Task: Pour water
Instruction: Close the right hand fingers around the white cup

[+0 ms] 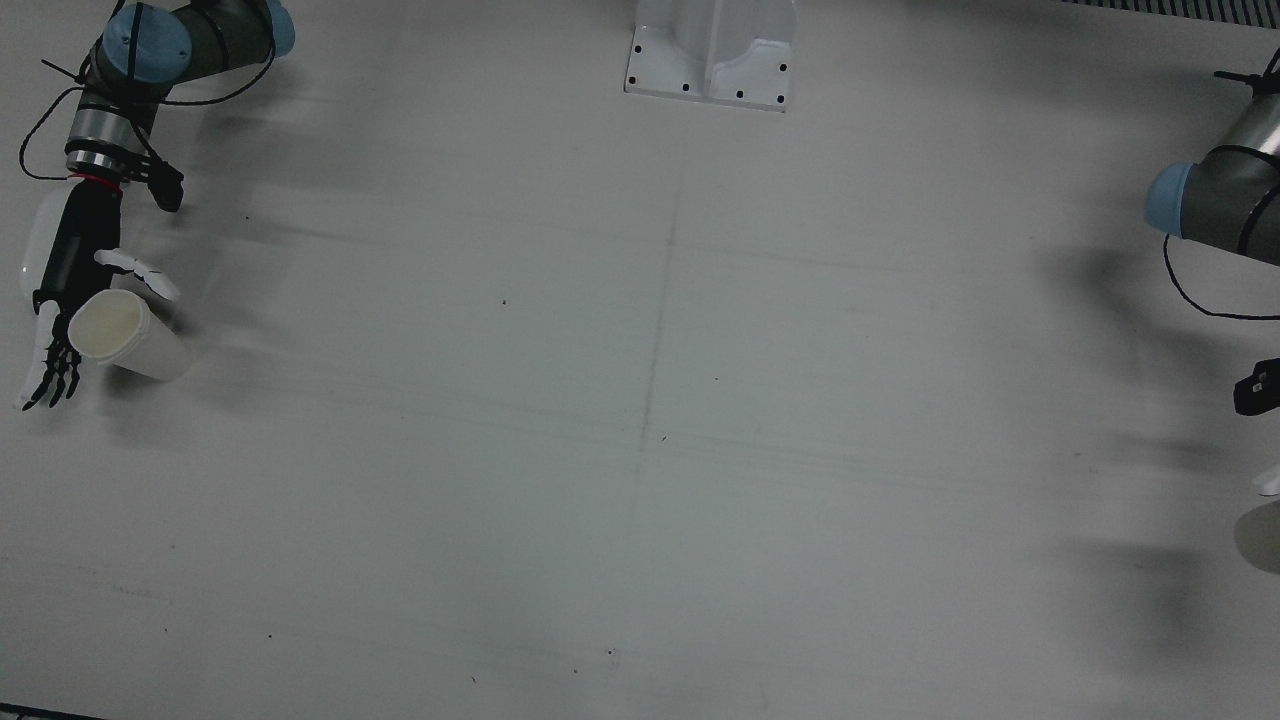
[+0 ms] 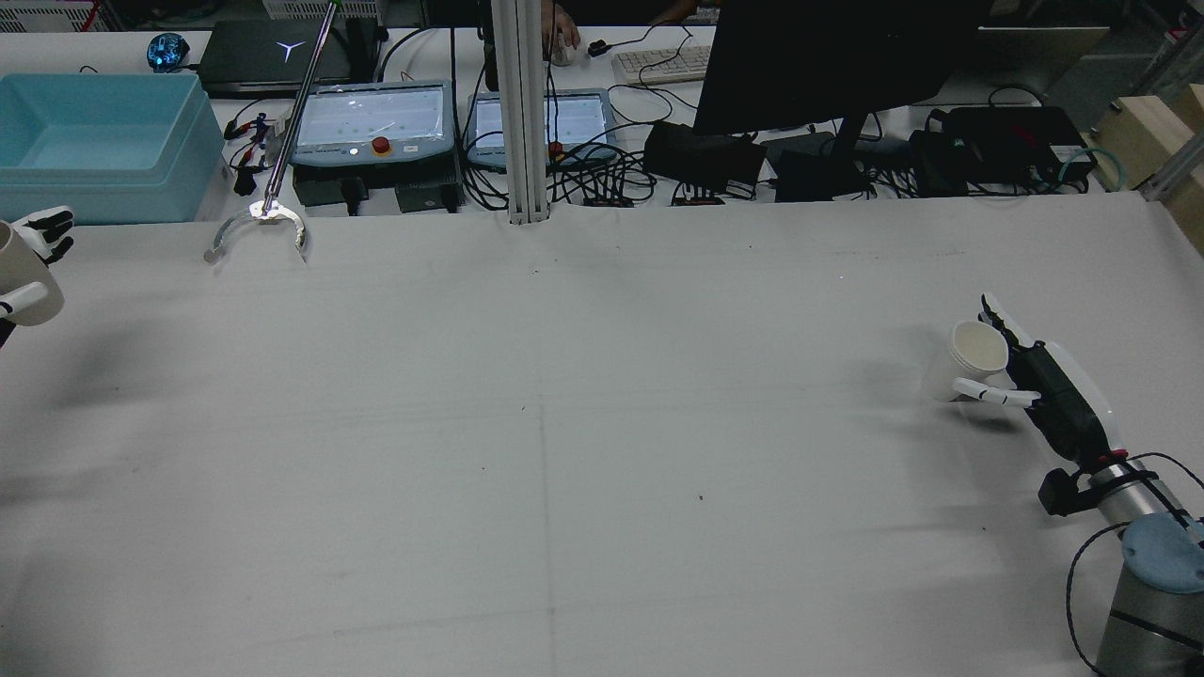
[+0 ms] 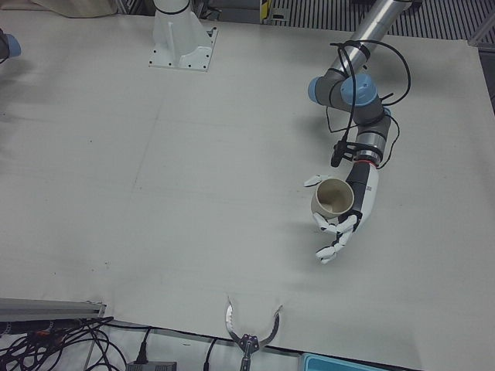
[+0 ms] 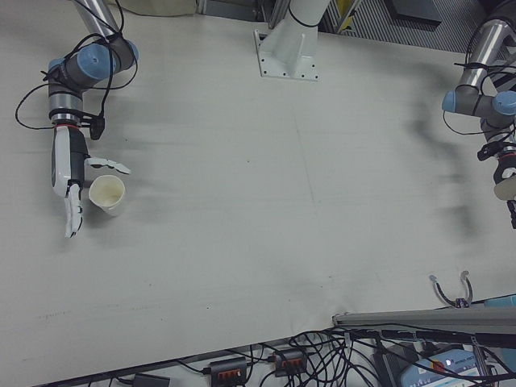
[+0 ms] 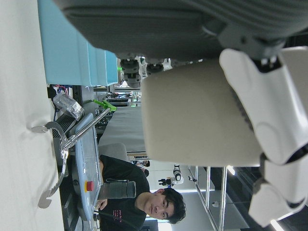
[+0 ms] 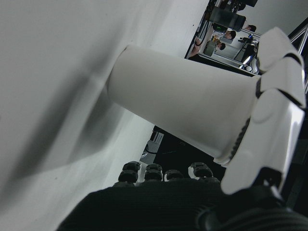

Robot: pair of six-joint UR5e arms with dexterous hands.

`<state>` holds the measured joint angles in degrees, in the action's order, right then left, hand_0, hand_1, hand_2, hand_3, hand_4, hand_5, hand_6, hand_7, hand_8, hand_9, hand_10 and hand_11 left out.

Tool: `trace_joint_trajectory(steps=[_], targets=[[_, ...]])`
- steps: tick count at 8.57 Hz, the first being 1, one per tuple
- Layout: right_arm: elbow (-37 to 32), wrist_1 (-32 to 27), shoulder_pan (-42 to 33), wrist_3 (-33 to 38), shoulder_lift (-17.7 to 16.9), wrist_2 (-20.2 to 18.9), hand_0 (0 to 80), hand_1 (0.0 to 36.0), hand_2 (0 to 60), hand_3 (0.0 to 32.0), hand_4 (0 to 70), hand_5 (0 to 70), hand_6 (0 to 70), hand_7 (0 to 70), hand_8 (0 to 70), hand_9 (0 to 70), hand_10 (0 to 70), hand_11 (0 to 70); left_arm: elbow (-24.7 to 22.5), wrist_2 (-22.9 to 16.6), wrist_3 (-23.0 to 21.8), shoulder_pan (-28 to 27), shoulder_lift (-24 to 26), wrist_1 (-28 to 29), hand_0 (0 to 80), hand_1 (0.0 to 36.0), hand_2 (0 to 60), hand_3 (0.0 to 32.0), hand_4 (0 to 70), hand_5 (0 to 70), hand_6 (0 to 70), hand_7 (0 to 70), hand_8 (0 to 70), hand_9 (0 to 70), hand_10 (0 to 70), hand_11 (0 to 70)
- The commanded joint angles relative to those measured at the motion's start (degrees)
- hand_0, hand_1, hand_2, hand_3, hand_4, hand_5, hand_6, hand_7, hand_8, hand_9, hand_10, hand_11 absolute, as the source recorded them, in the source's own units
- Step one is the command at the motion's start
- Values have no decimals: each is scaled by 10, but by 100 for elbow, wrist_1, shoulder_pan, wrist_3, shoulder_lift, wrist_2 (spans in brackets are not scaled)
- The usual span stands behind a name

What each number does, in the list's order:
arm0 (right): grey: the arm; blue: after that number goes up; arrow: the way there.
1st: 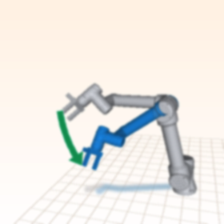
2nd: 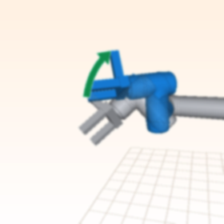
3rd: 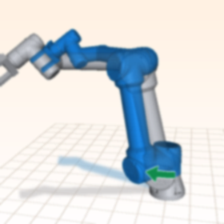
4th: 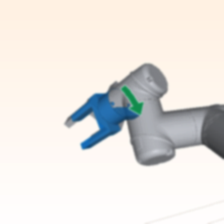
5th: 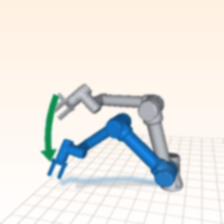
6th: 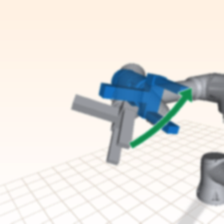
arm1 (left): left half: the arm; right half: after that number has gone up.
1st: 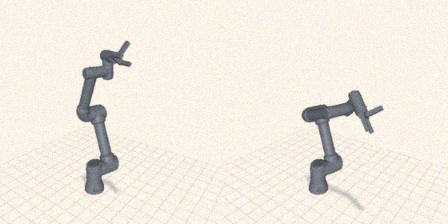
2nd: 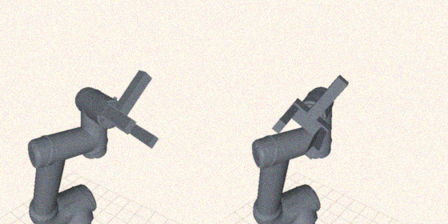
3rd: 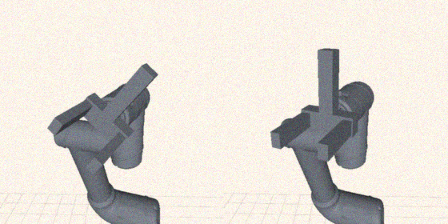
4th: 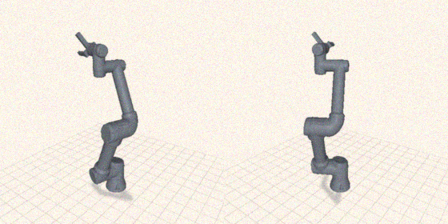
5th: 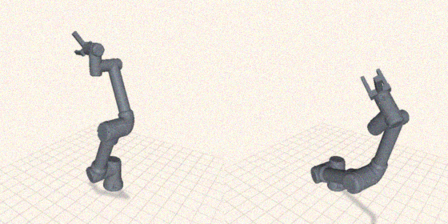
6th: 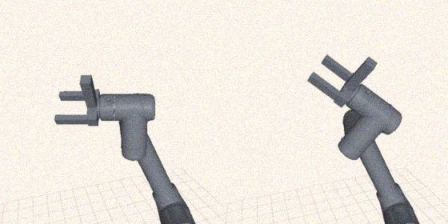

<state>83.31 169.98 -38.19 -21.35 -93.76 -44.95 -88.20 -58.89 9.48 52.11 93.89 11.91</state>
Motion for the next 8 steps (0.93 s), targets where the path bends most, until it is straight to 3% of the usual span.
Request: trace_joint_trajectory(steps=[1,8], targets=[[-121,0,58,-71,33,4,478,172,167,0,21,0,11,17,25,57,41,79,13,18,1,-8,6,-13,459,84,288,0,573,700,139,231,97,167,84,123],[-166,97,-21,-54,130,4,480,173,166,0,30,0,20,27,30,64,48,88,49,9,19,-16,24,-13,459,83,286,0,572,700,138,230,98,168,85,123]])
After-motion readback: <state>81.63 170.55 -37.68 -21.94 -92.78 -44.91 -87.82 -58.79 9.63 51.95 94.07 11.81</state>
